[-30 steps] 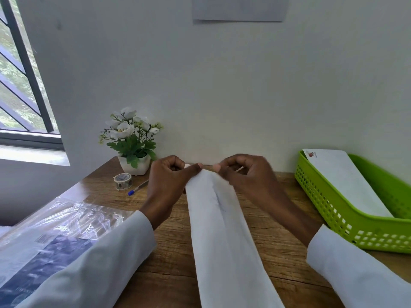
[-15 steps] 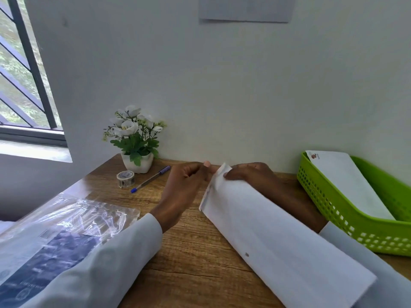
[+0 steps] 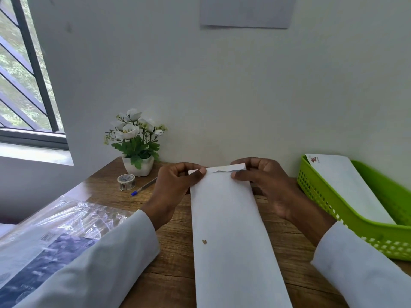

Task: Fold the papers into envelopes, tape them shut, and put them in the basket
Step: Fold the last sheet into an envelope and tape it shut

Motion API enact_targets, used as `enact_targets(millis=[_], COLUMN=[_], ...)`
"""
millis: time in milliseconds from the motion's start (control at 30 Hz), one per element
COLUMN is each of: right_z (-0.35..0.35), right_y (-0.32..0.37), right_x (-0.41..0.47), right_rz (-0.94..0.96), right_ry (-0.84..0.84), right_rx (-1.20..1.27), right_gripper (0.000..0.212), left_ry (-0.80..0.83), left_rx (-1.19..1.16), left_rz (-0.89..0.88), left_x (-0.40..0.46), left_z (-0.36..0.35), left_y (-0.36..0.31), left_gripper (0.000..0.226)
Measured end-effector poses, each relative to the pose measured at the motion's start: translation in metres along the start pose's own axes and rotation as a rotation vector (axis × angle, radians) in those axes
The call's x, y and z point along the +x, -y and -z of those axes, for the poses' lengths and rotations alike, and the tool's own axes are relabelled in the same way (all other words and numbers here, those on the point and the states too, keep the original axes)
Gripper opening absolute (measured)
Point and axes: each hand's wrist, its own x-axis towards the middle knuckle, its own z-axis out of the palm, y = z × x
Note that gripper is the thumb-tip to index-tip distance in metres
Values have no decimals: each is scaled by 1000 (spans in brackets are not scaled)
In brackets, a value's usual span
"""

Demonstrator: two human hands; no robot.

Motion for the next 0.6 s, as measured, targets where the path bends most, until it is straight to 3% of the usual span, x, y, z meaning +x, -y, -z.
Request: enact_targets(millis=[133,300,600], right_z=[0,-6,-4], right_y=[0,-4,-7], right_x=[1,-1,2], right_rz=[129,151,206], right_ry=[-32,70,168], right_rx=[-150,-359,-428], right_gripper=[19,10,13], left_ry=[46,94,195], left_rx=[100,226,290], left_rz=[-126,-227,-165], left_x=[-4,-6,-7], left_z=[-6,-14,-12], left_y=[2,5,7], left_gripper=[7,6,12])
